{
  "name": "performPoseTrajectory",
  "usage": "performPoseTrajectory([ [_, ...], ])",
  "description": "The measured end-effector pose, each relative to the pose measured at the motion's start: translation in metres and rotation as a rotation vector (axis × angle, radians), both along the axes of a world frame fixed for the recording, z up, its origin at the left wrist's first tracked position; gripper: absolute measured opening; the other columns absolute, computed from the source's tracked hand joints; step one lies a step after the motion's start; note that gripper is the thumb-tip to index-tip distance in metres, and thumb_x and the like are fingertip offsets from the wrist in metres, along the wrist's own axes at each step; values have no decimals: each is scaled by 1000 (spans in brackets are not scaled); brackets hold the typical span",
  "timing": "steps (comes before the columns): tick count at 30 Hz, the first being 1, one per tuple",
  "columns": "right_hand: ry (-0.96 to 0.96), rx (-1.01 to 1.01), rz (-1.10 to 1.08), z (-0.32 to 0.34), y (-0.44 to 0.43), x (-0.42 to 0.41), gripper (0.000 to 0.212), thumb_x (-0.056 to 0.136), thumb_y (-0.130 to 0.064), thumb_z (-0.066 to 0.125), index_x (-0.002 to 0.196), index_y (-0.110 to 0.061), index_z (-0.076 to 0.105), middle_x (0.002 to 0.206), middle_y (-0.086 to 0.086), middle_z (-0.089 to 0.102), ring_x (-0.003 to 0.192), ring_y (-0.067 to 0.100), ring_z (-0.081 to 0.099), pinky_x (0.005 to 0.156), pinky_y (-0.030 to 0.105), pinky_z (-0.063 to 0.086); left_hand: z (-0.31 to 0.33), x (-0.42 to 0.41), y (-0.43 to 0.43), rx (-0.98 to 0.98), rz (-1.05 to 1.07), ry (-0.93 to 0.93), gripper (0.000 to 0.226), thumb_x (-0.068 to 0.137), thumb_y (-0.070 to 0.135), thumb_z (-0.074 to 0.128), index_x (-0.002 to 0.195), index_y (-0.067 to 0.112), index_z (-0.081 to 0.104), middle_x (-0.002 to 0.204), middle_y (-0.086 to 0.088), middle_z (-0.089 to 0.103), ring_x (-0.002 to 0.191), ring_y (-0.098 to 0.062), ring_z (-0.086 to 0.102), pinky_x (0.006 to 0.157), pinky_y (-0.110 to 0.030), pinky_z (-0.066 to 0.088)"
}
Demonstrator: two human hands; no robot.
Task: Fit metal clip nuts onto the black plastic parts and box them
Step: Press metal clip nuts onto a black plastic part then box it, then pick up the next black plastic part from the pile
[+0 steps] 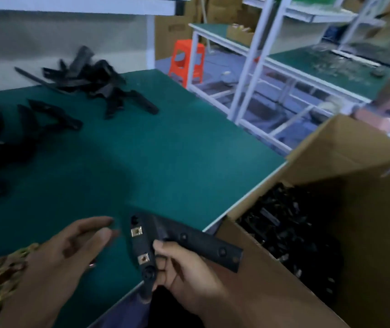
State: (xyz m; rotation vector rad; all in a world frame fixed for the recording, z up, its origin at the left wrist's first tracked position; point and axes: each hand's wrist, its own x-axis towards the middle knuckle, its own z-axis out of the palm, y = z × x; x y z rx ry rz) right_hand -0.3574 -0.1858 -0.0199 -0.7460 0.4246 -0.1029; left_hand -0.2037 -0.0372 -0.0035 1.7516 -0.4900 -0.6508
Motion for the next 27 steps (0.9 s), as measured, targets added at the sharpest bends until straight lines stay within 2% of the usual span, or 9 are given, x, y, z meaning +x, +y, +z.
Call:
performPoseTrajectory([
  [3,5,101,-297,-2,-47,-62,9,74,-18,78,82,-14,76,73,2,69,61,12,66,54,24,51,-25,20,-2,7,-37,-7,29,88,52,66,114,38,69,101,4,78,85,-6,74,58,-24,59],
  [4,29,148,-427,0,-70,-83,18,70,-11,81,84,-11,71,70,3,65,57,13,64,50,23,51,-38,30,-5,2,-57,48,20,95,37,59,112,35,69,97,2,79,78,-6,74,53,-21,57],
  [6,130,195,-729,10,-121,-120,31,73,-14,78,99,-9,62,71,5,60,55,13,63,45,19,51,-61,42,-1,-26,-135,102,31,106,11,39,111,25,66,86,2,79,64,-7,72,44,-22,54],
  [8,133,258,-1005,18,-165,-146,34,91,-24,68,117,-3,59,94,11,64,78,16,68,60,17,57,-68,43,-2,-43,-131,147,36,108,6,31,107,21,64,81,1,77,59,-8,71,42,-24,55],
  [11,145,349,-1205,12,-195,-158,64,101,-35,61,148,2,38,135,19,56,115,28,60,93,30,55,-35,25,-1,-53,-4,160,27,104,18,44,107,25,69,91,2,78,77,-10,73,64,-31,62],
  [14,197,95,-1031,6,-181,-123,46,107,-27,47,146,-4,45,137,15,57,109,26,62,90,29,52,0,3,7,-34,88,28,22,88,39,62,105,34,74,100,3,78,91,-13,73,80,-41,54],
  [19,166,-428,-656,14,-93,-15,16,101,-15,56,108,-19,70,89,9,75,67,15,71,56,22,56,12,21,22,53,243,-117,19,96,28,65,94,45,73,94,17,75,86,2,69,76,-24,48],
  [23,30,-779,-356,12,-18,52,21,98,-9,62,106,-26,71,89,4,76,77,12,71,59,23,55,14,61,42,249,341,-355,12,96,30,64,99,41,69,96,25,70,94,9,62,76,-16,44],
  [27,16,-988,-155,-3,24,81,20,96,-32,64,110,-46,62,96,-19,71,89,3,67,69,12,47,13,102,56,451,377,-583,22,100,24,60,120,20,67,116,6,67,107,-13,60,90,-26,45],
])
